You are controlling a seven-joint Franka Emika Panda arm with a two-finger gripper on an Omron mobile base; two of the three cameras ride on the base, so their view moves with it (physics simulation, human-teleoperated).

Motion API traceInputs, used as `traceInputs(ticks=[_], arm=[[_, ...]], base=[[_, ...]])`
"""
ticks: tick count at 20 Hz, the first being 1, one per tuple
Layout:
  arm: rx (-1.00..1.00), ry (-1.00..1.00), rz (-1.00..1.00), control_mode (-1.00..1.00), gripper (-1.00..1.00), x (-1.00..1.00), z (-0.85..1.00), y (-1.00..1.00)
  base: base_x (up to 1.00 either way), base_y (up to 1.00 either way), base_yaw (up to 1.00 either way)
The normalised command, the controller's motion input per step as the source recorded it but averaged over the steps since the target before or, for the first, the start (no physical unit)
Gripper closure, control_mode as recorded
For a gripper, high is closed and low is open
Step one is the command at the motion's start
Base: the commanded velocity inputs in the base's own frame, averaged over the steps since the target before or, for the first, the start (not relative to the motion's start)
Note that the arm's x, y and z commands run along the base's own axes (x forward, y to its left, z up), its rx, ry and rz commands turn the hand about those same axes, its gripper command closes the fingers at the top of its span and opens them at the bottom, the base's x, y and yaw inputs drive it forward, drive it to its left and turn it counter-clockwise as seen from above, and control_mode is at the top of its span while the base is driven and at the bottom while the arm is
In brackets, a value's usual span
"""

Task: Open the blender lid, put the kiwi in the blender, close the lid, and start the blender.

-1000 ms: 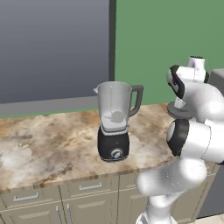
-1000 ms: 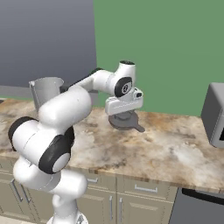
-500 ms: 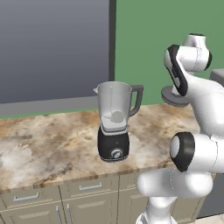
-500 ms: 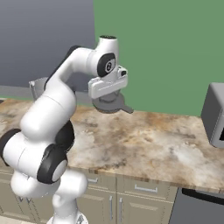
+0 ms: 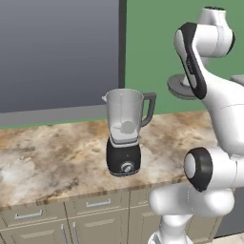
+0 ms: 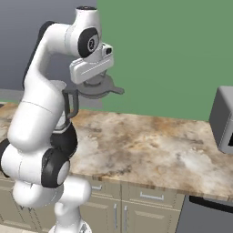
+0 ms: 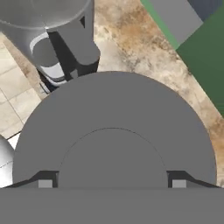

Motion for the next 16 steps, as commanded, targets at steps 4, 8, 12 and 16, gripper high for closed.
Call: traceInputs(ticks=[4,8,12,16], arm=[[0.00,0.00,0.12,-1.00,1.00,-0.03,0.52,0.84],[0.00,0.00,0.10,-1.00,1.00,0.00,0.15,0.97],[0.00,0.04,0.08,-1.00,1.00,0.04,-0.04,0.95],[0.00,0.03,0.06,-1.00,1.00,0.15,-0.23,0.74]], base=[[0.00,0.00,0.00],[0.00,0.00,0.00],[0.00,0.00,0.00],[0.00,0.00,0.00]])
